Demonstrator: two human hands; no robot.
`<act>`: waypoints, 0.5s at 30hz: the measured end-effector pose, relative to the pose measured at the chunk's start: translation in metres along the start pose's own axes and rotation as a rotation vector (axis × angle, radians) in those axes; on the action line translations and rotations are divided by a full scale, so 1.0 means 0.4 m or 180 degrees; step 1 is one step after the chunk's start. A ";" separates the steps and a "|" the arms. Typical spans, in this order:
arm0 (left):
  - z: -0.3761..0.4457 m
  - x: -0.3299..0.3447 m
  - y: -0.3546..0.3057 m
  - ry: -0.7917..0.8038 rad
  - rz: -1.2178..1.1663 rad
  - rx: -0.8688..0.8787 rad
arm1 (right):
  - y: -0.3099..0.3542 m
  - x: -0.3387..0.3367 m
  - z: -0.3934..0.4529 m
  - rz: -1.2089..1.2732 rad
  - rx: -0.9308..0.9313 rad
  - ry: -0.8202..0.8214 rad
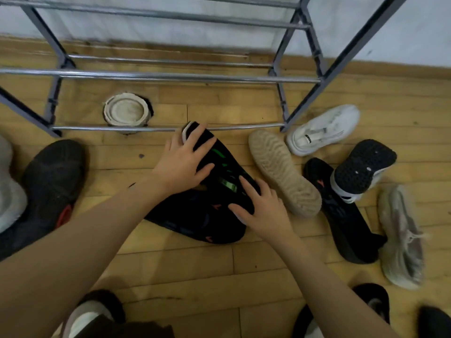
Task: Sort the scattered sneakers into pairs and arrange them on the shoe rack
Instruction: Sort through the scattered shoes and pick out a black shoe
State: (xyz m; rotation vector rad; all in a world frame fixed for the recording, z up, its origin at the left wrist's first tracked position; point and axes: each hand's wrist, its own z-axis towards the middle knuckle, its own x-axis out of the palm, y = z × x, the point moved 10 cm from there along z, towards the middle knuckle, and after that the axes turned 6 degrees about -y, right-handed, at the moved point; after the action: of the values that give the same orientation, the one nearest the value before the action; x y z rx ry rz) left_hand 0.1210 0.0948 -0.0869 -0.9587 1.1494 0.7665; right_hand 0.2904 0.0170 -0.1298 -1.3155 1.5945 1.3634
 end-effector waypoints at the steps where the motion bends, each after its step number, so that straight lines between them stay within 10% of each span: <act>1: 0.015 0.012 0.004 0.0095 0.0123 -0.0008 | 0.002 0.003 0.004 -0.0021 -0.0002 -0.0037; 6: 0.006 0.089 0.078 0.0725 0.0399 -0.0413 | 0.029 0.008 0.024 -0.0263 0.0235 -0.0182; 15: -0.199 -0.078 0.136 0.0213 0.0114 -0.0819 | 0.217 -0.037 0.027 0.0141 -0.0220 -0.0637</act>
State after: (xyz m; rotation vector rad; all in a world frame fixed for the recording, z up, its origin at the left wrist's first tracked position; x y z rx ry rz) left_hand 0.0340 0.0437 -0.0783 -1.1877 1.1462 0.9328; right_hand 0.2106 0.0274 -0.0924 -1.1493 1.4604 1.5382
